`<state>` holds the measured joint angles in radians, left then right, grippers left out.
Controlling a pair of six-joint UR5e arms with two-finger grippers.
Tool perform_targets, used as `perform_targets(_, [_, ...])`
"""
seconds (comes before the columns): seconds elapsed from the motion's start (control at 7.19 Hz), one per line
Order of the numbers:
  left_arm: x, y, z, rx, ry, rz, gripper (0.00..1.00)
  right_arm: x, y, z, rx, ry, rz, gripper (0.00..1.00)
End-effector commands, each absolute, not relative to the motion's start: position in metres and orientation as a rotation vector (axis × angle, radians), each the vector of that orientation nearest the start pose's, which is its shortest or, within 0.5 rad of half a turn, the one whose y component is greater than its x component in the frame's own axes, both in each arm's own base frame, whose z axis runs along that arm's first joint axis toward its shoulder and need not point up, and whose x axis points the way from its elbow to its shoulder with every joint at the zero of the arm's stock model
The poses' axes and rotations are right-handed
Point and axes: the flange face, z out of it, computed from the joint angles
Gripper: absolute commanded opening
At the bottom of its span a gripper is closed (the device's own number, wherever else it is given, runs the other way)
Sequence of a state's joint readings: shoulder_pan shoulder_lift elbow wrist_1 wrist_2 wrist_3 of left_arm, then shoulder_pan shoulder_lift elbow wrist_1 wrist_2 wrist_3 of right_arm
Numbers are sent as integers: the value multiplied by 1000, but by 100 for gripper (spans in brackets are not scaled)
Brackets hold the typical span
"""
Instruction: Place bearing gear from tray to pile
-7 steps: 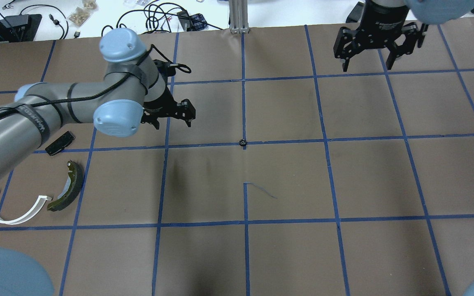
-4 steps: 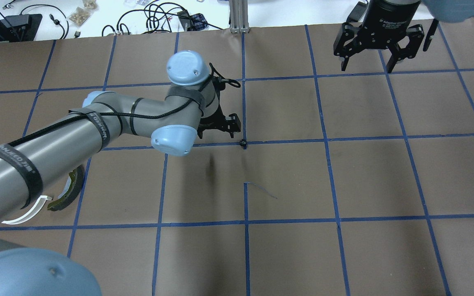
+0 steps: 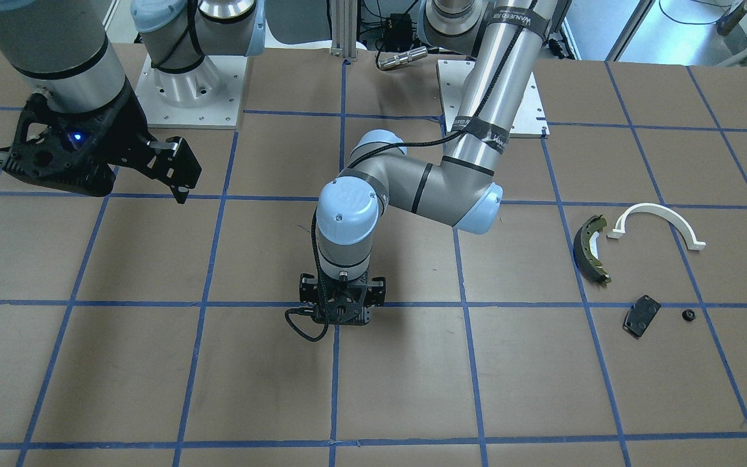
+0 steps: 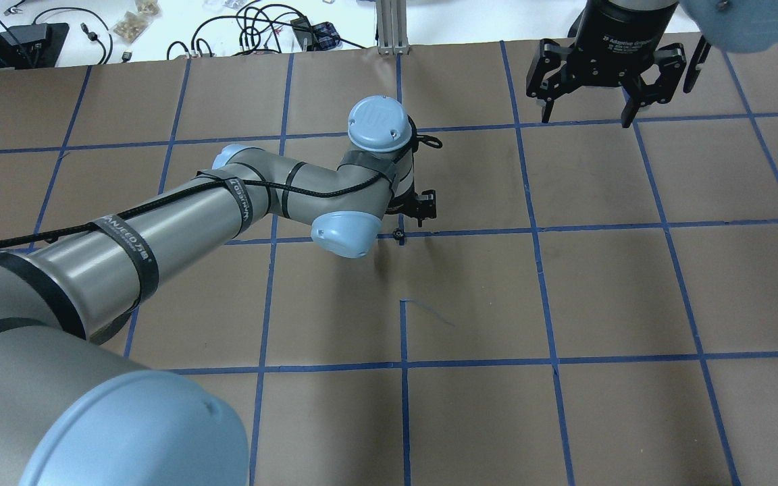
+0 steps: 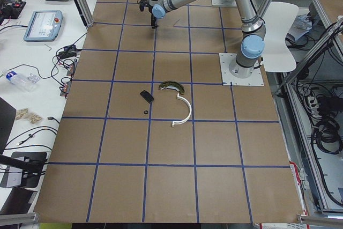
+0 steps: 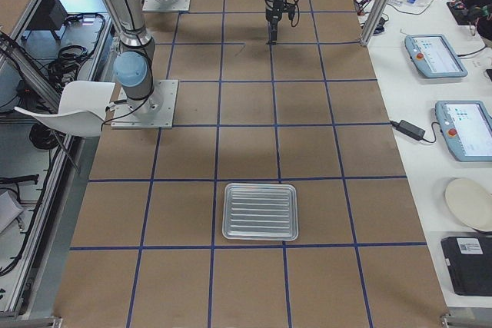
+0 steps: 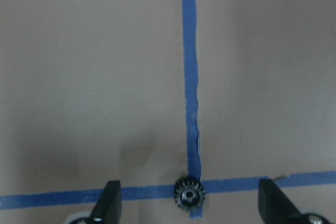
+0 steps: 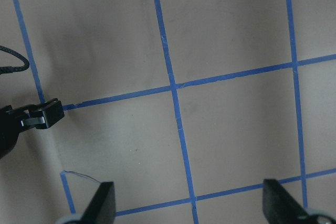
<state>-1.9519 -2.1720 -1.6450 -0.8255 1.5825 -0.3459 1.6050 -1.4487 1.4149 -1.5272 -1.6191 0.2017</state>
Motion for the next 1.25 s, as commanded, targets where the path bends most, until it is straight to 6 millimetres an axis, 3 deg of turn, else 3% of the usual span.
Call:
perform_targets(0.0, [-368,-556,168,66,3136,-95,81,144,-544,507,196,3188,-138,100])
perform_targets(0.28, [-368,-551,171,72,3130,-50,78,146,-544,506,194,3176,-136,100])
perform_targets(0.56, [-369,-550,170,72,3134,-42,52,146,-546,504,191,3178,-132,100])
perform_targets(0.84, [-369,-550,172,69,3133,-43,4,145,-544,509,188,3188,-146,100])
perform_targets(1.11, [-366,-552,182,62,3137,-66,0,145,-543,510,187,3185,-143,100])
